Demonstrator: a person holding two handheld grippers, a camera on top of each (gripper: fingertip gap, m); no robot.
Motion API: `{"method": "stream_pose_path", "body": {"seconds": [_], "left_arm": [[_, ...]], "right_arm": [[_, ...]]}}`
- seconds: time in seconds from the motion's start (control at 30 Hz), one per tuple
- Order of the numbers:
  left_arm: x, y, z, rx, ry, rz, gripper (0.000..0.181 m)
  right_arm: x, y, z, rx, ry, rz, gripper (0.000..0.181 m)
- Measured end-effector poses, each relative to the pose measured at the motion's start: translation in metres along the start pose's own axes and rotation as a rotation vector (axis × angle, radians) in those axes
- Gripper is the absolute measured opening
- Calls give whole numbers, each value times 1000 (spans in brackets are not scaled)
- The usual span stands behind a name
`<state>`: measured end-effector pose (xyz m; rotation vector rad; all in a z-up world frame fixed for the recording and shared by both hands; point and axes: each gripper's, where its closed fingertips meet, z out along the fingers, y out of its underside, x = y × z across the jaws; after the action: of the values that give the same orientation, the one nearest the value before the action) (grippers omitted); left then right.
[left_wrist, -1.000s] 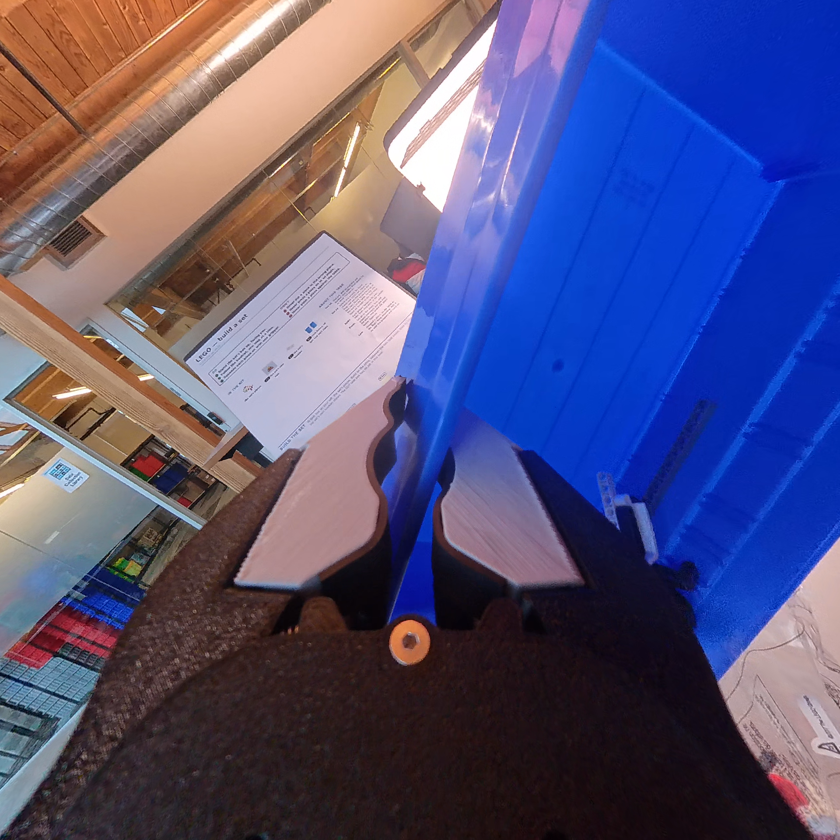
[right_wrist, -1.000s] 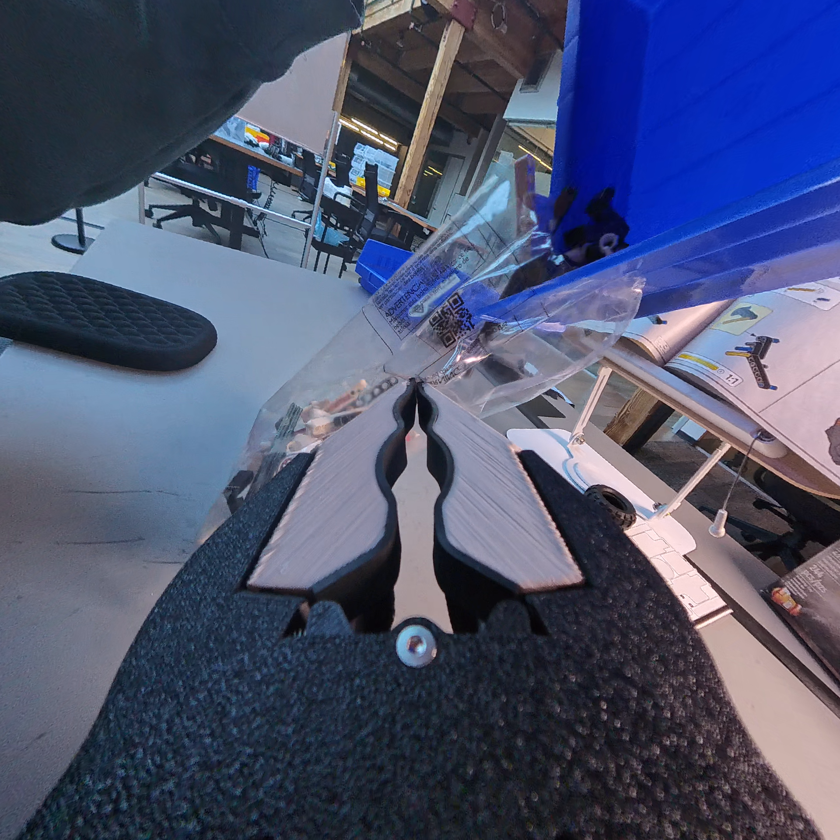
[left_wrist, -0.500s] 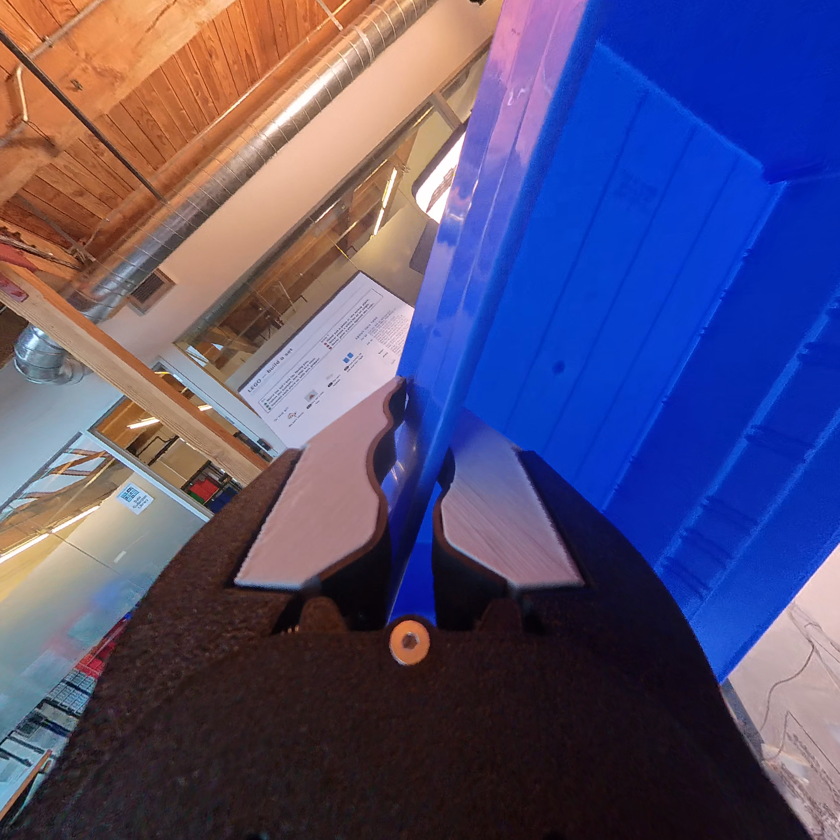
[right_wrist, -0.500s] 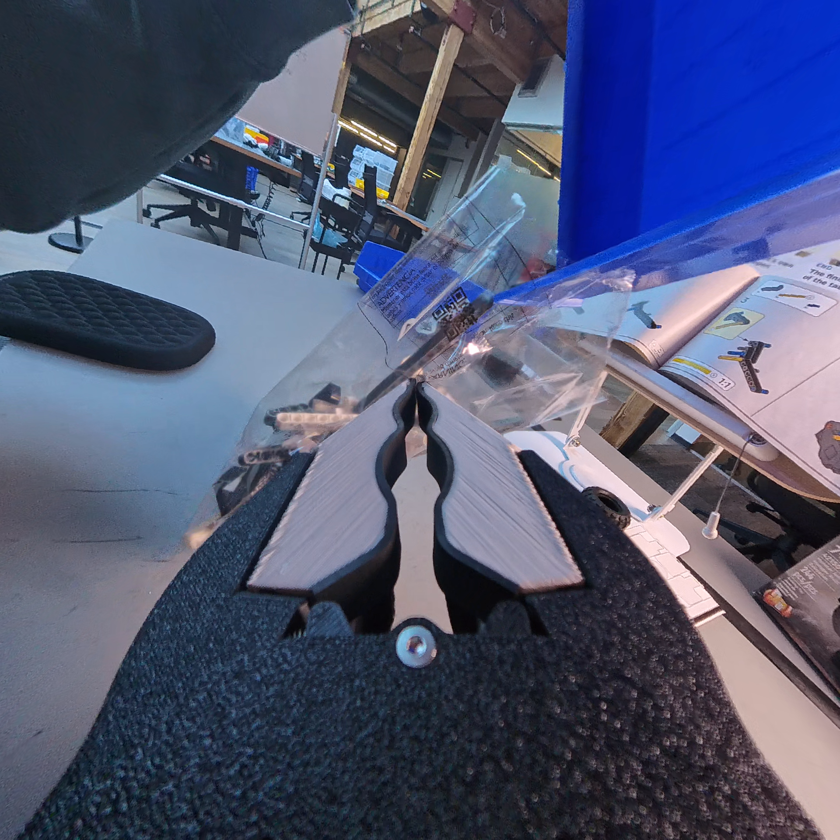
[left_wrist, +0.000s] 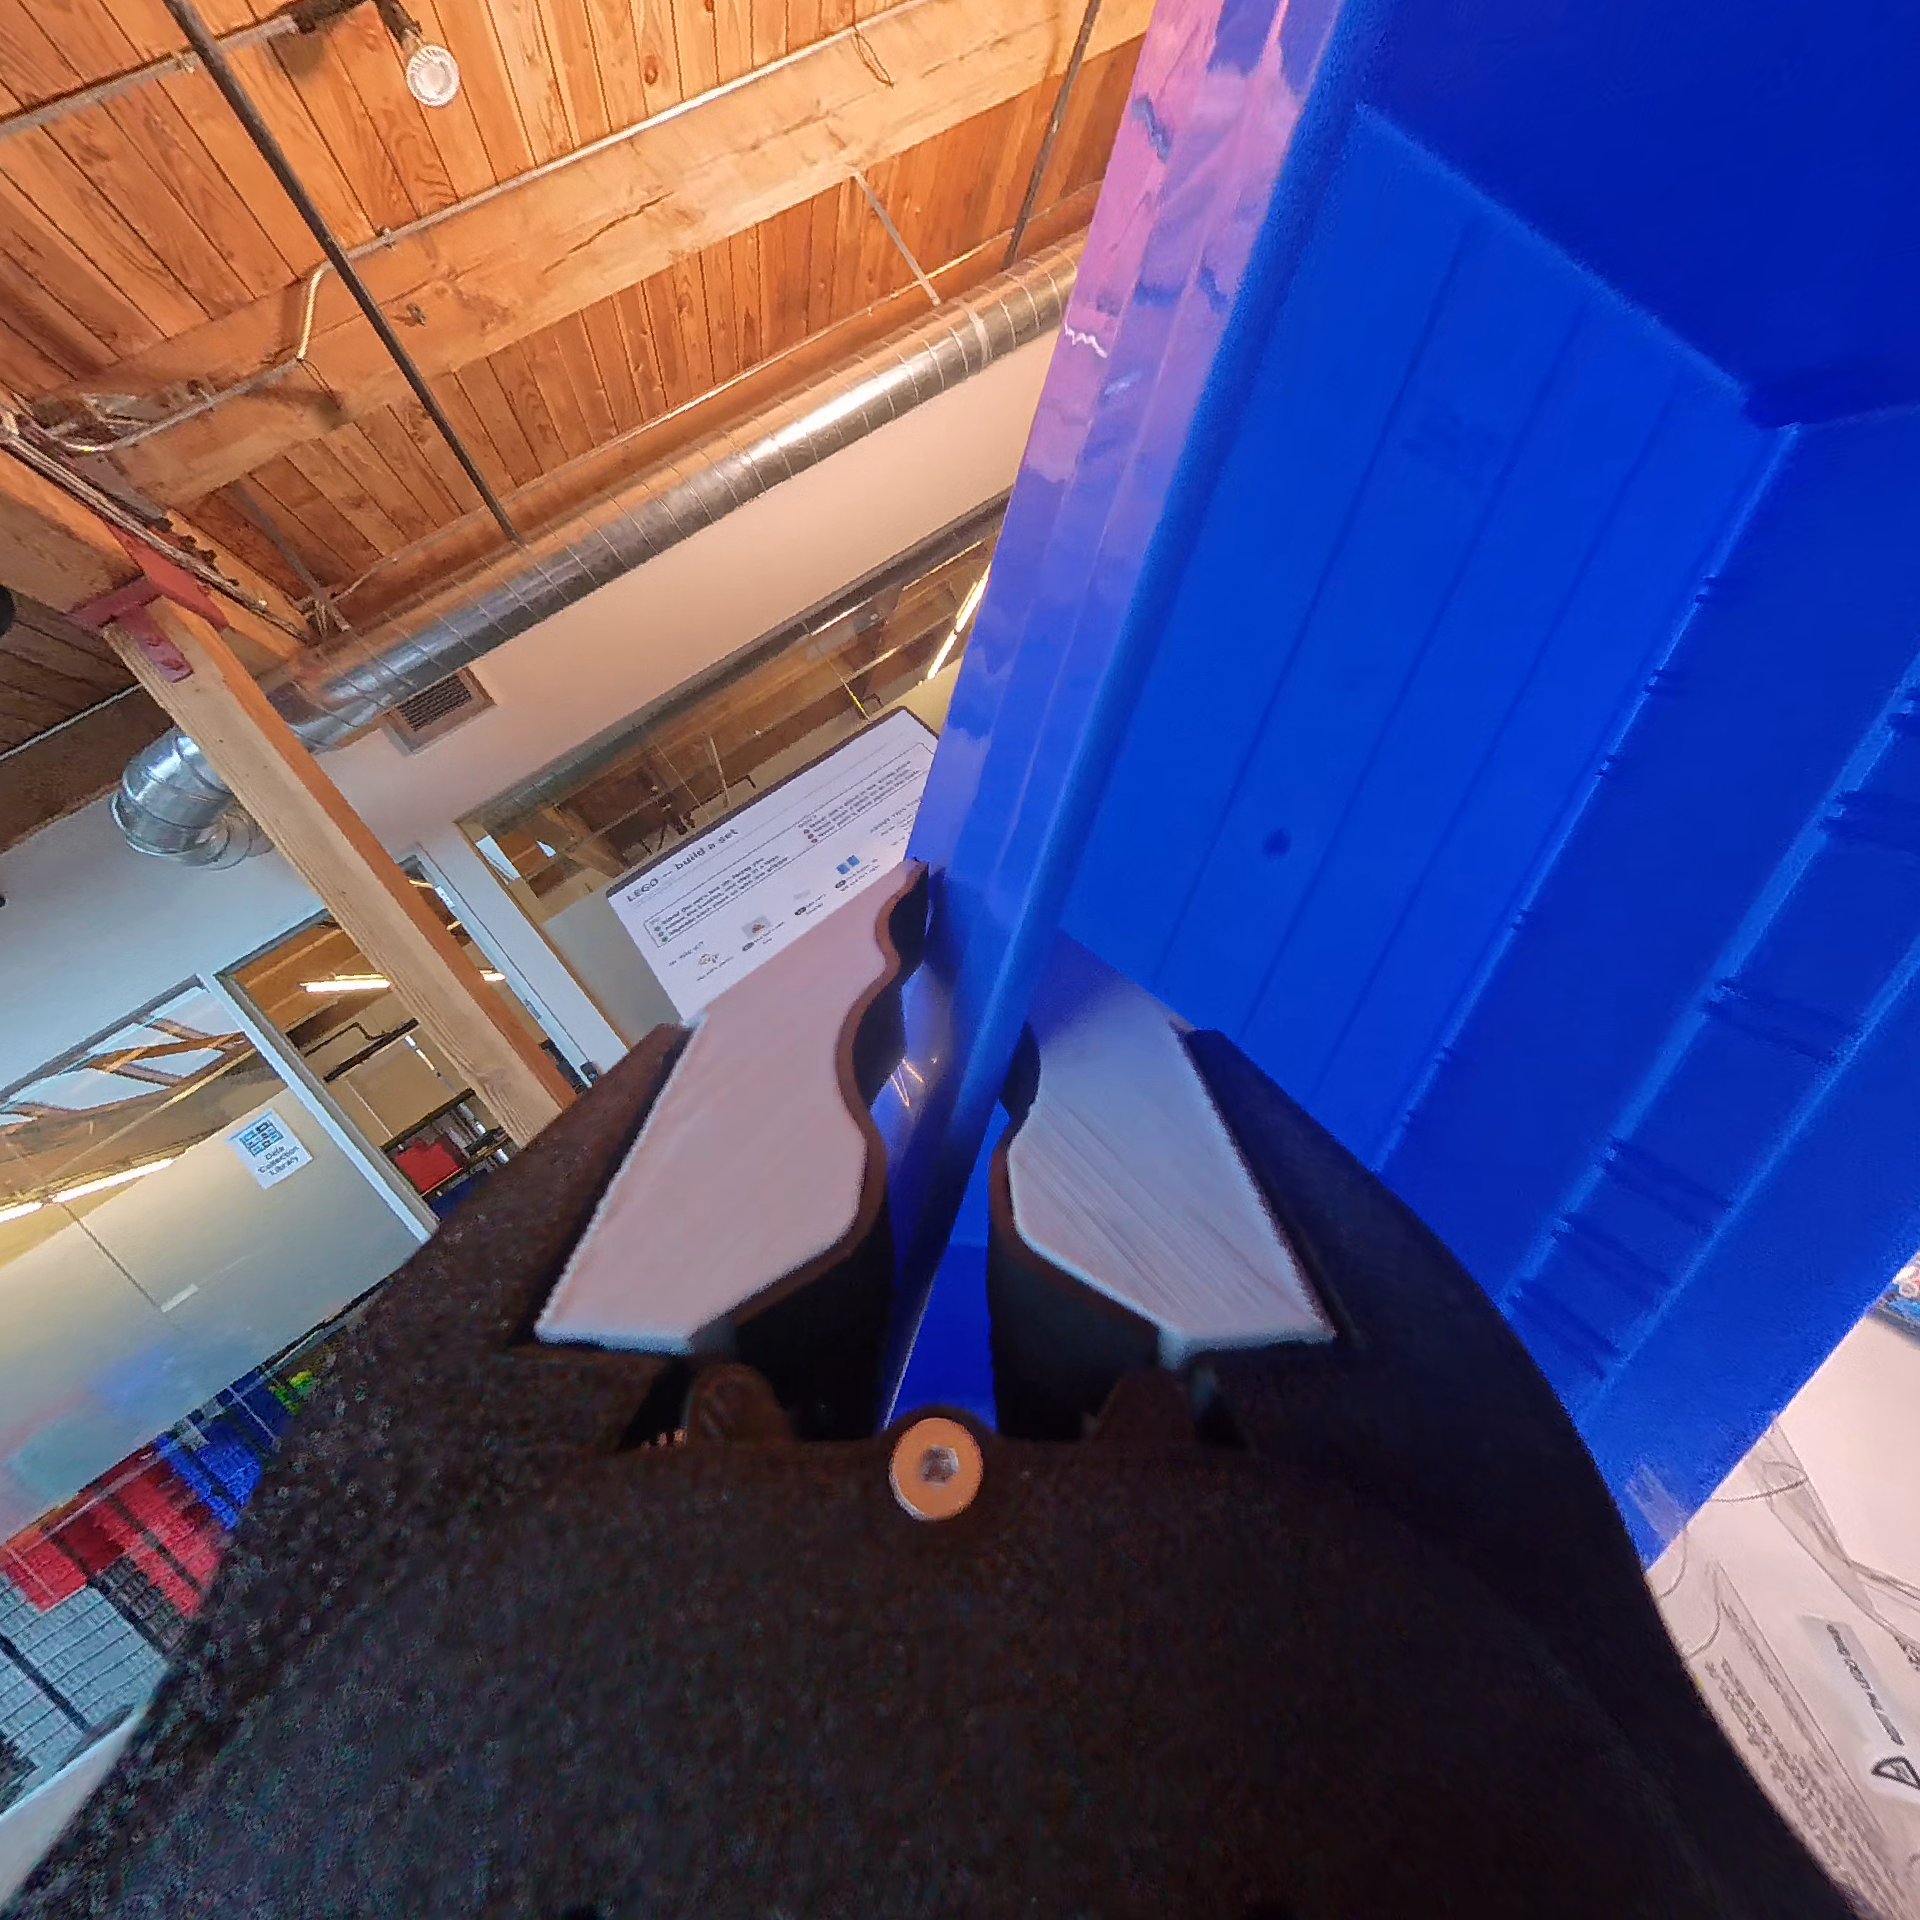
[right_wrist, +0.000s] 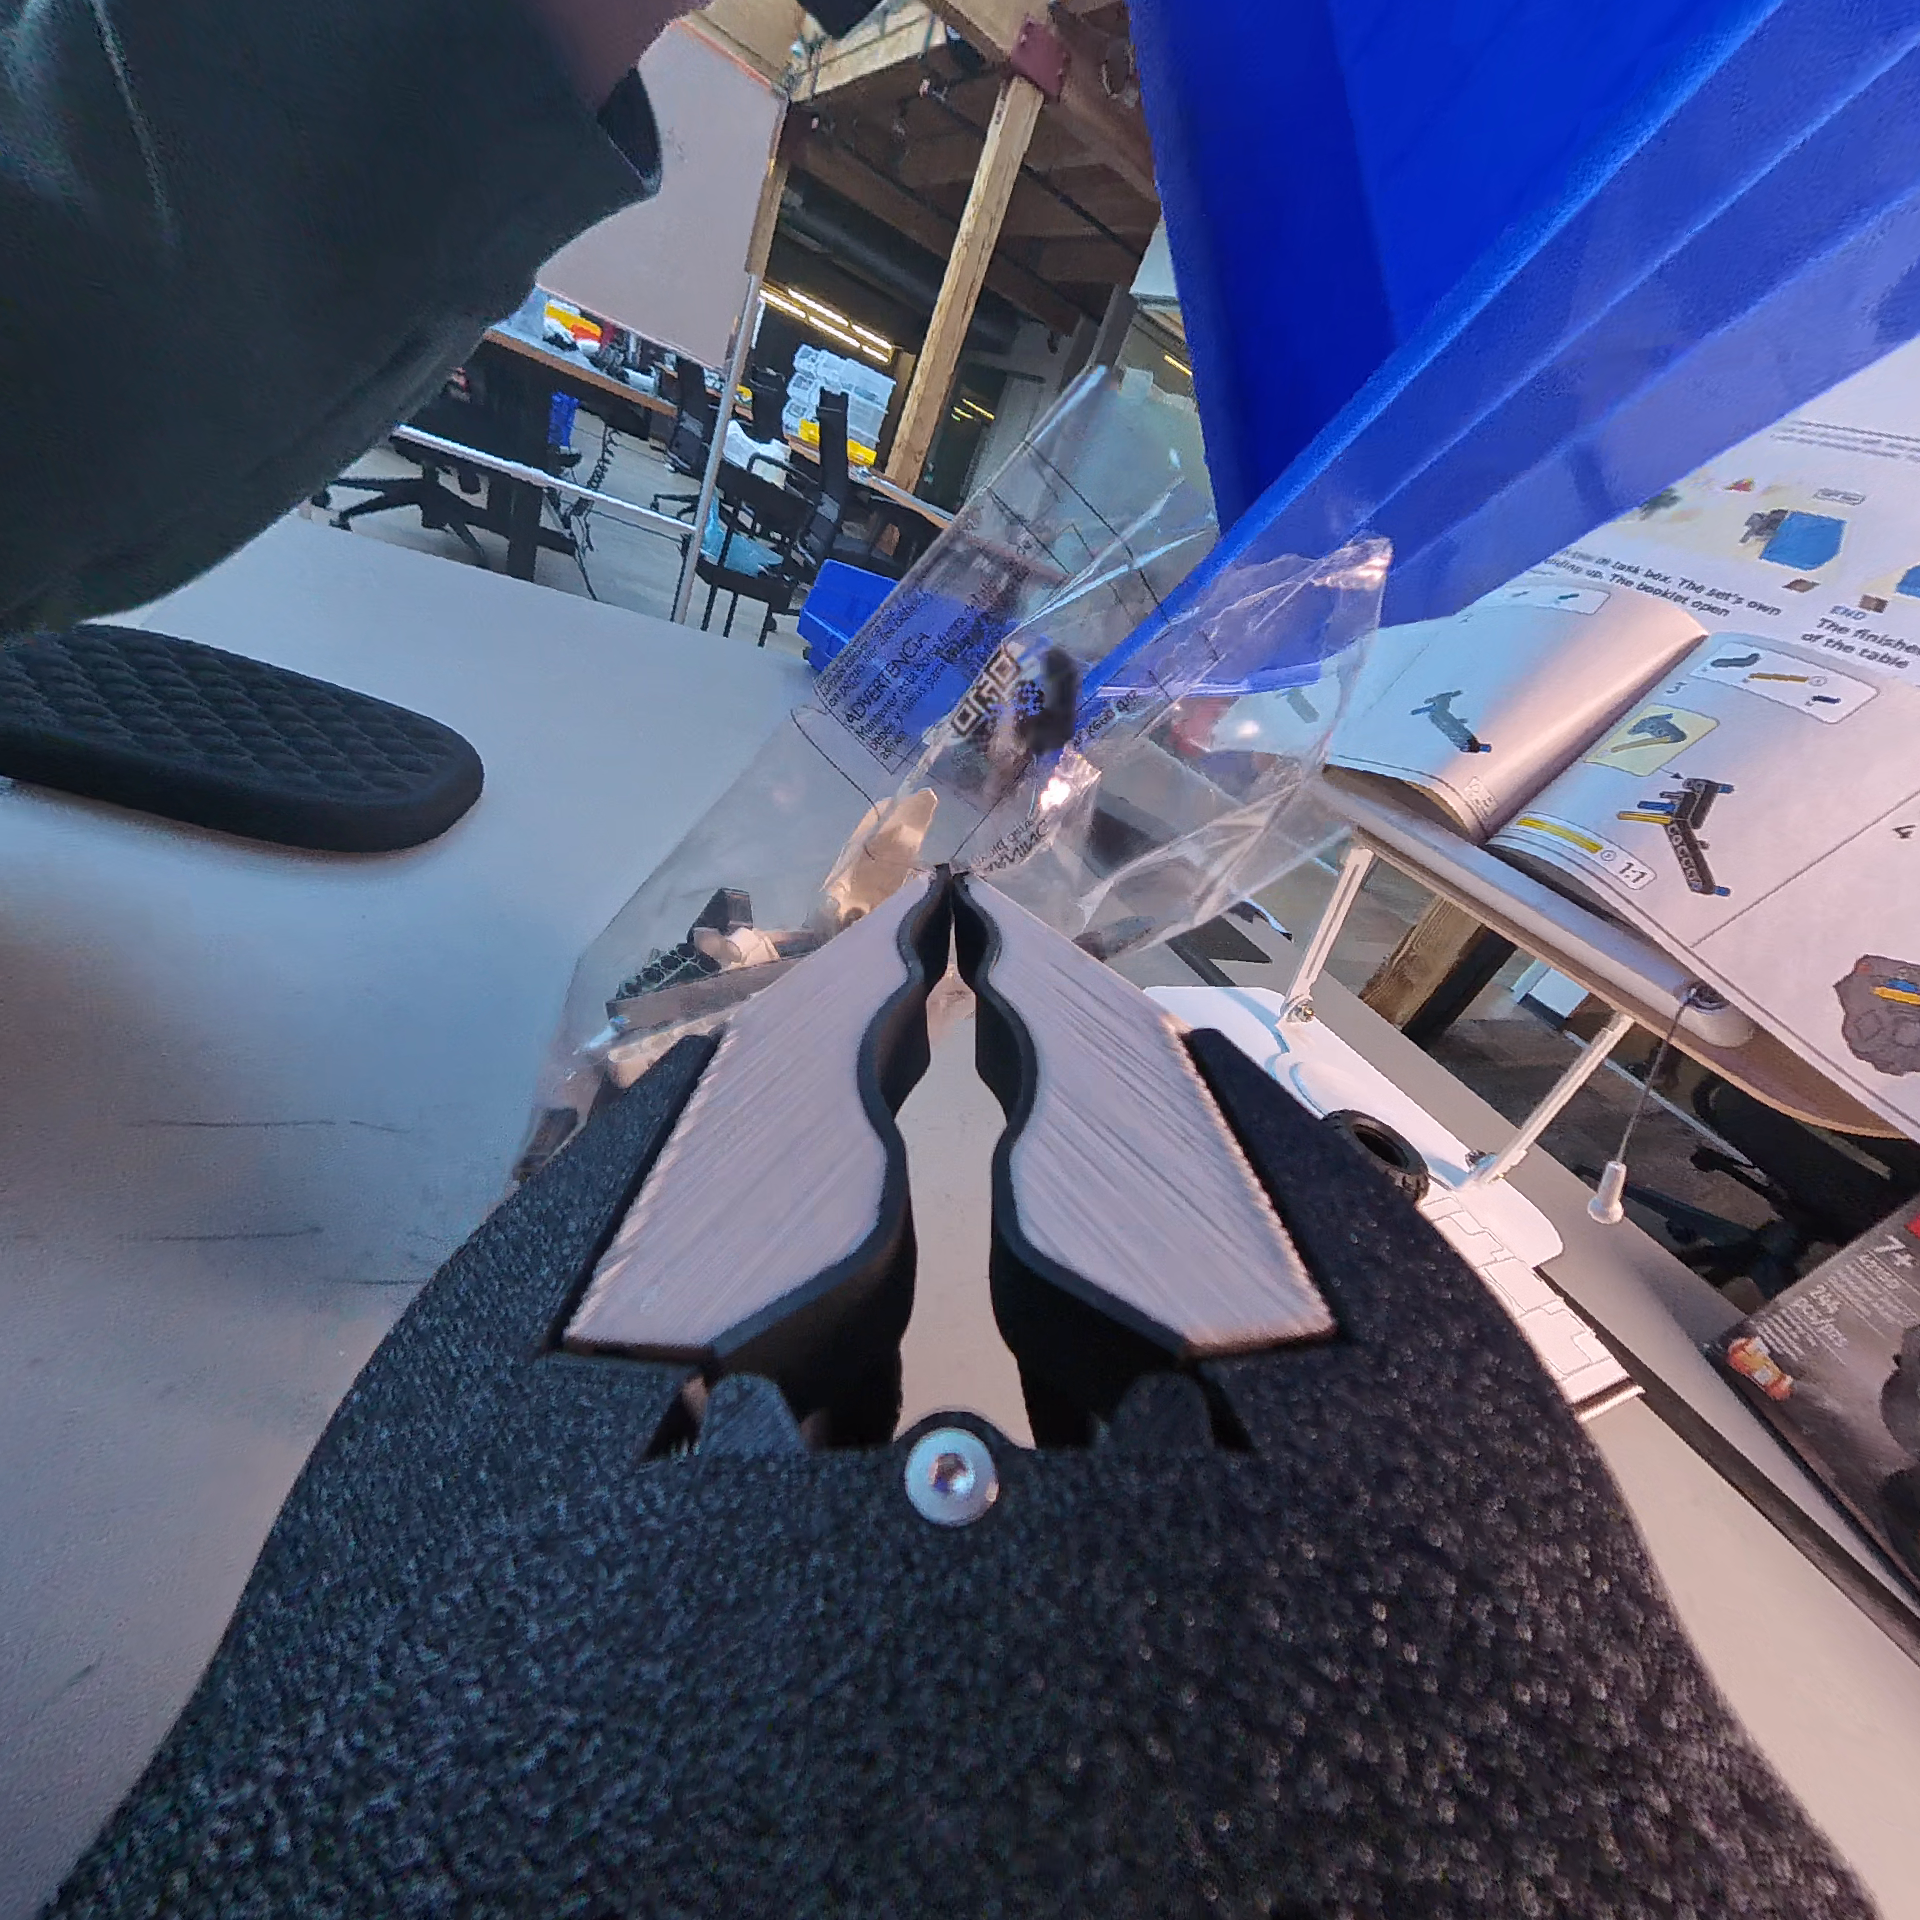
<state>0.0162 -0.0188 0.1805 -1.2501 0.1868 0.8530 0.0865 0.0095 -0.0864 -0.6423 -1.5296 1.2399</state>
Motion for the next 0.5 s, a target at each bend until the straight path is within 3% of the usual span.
{"method": "stream_pose_path", "body": {"seconds": [0.5], "left_arm": [[-9,-6,-22,143,-77,7,2]], "right_arm": [[1,-2,0,12,11,-6,0]]}}
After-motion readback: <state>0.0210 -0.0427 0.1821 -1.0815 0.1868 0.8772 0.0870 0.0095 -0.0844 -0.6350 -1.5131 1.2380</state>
